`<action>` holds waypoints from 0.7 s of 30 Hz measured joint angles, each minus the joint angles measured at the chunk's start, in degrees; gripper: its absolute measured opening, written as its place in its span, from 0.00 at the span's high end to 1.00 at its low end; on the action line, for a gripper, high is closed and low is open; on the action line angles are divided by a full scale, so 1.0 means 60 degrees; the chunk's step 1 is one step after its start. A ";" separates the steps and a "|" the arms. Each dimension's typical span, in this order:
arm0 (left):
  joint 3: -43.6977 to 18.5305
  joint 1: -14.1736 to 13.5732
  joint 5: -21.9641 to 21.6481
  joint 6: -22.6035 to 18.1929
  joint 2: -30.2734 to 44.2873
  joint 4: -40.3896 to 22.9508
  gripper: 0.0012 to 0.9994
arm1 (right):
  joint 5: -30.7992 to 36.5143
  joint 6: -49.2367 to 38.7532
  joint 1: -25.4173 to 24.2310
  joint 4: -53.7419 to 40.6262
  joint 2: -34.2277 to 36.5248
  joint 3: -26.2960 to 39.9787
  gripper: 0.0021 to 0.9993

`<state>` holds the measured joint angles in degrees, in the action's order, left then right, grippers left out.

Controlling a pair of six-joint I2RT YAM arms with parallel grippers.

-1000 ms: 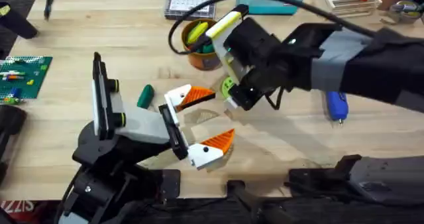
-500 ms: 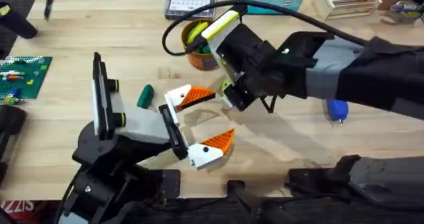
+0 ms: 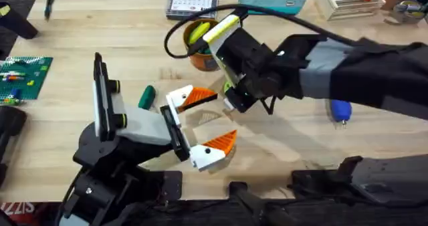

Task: Pick up the gripper from the table and insert it into the empty holder that is missing its gripper. Then pick up a screw, insert it into the mounting hole, and use the screwdriver to tighten it. Finally, clean up the table by picking up the vegetable and placing it into the bucket.

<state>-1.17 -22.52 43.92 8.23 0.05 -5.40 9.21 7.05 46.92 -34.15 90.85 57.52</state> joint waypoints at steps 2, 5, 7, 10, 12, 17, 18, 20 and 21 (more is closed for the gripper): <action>0.0000 0.0000 0.0000 0.0000 0.0000 0.0003 0.02 | 0.0000 0.0033 0.0000 -0.0005 0.0108 -0.0003 0.58; 0.0000 0.0000 0.0000 0.0000 0.0000 0.0003 0.02 | 0.0004 0.0043 0.0000 -0.0004 0.0139 -0.0007 0.58; 0.0000 0.0000 0.0000 0.0000 0.0000 0.0003 0.02 | 0.0004 0.0043 0.0000 -0.0005 0.0139 -0.0007 0.58; 0.0000 0.0000 -0.0002 0.0000 0.0000 0.0003 0.02 | 0.0002 0.0077 0.0000 -0.0017 0.0139 -0.0007 0.58; 0.0000 0.0000 0.0000 0.0000 0.0000 0.0003 0.02 | 0.0004 0.0095 0.0000 -0.0023 0.0139 -0.0007 0.58; 0.0000 0.0000 0.0000 0.0000 0.0000 0.0003 0.02 | 0.0004 0.0116 0.0000 -0.0023 0.0139 -0.0007 0.58; 0.0000 0.0000 0.0000 0.0000 -0.0002 0.0000 0.02 | 0.0004 0.0116 0.0000 -0.0023 0.0139 -0.0007 0.58; 0.0000 0.0000 0.0000 0.0000 -0.0002 0.0003 0.02 | 0.0004 0.0116 0.0000 -0.0023 0.0139 -0.0007 0.60; 0.0000 0.0000 0.0000 0.0000 -0.0001 0.0003 0.02 | 0.0004 0.0120 0.0000 -0.0023 0.0139 -0.0007 0.63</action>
<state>-1.17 -22.52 43.92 8.23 0.05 -5.39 9.23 7.78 46.92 -34.28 91.68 57.47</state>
